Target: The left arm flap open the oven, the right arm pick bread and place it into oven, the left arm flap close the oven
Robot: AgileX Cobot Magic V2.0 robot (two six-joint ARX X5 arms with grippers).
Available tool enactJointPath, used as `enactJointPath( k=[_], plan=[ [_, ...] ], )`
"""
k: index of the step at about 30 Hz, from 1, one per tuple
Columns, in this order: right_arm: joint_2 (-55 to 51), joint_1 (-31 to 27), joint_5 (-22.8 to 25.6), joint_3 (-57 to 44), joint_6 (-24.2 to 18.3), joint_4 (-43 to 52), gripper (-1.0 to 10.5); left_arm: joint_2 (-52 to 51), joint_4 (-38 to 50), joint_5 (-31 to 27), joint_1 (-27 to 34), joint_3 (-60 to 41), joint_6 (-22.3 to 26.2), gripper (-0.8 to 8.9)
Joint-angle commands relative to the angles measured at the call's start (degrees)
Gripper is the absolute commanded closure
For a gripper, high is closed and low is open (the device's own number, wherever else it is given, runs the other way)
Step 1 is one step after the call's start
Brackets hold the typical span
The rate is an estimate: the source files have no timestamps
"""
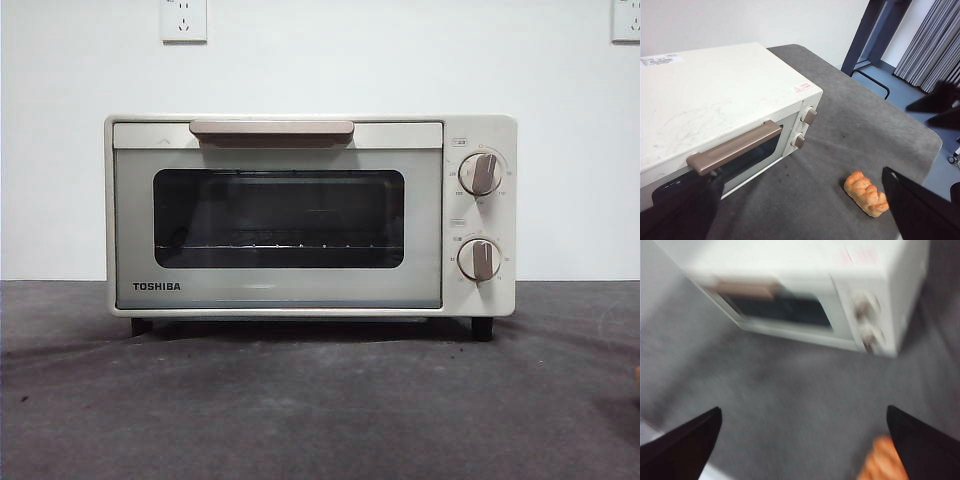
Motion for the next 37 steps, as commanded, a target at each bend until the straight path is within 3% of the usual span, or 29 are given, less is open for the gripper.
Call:
enactJointPath(
  k=[1, 6, 16, 25, 27, 34, 37],
  plan=[
    [4.61, 0.24, 3.34, 0.55, 0.9, -4.42, 4.2, 0.39, 0.57, 0.15, -0.42, 1.33, 0.68, 3.09],
    [10.88, 0.26, 7.13, -3.61, 0.9, -6.73, 4.2, 0.39, 0.57, 0.15, -0.42, 1.33, 0.7, 3.09],
    [20.61, 0.26, 8.74, -17.14, 5.44, 4.31, 4.2, 0.39, 0.59, 0.13, -0.42, 1.33, 0.7, 3.09],
    [30.64, 0.68, 10.14, -19.04, 6.1, 8.09, 4.2, 0.39, 0.57, 0.13, -0.42, 1.33, 0.72, 3.1],
    [32.09, 1.03, 10.67, -19.04, 6.05, 8.85, 4.6, 0.39, 0.57, 0.13, -0.42, 1.33, 0.72, 3.1],
    [34.47, 2.27, 10.58, -19.02, 5.86, 10.29, 7.5, 0.39, 0.24, 0.13, -0.42, 1.33, 0.72, 3.12],
    [34.07, 2.51, 10.1, -18.75, 5.86, 9.86, 7.8, 0.39, 0.2, 0.13, -0.42, 1.33, 0.7, 3.12]
  ],
)
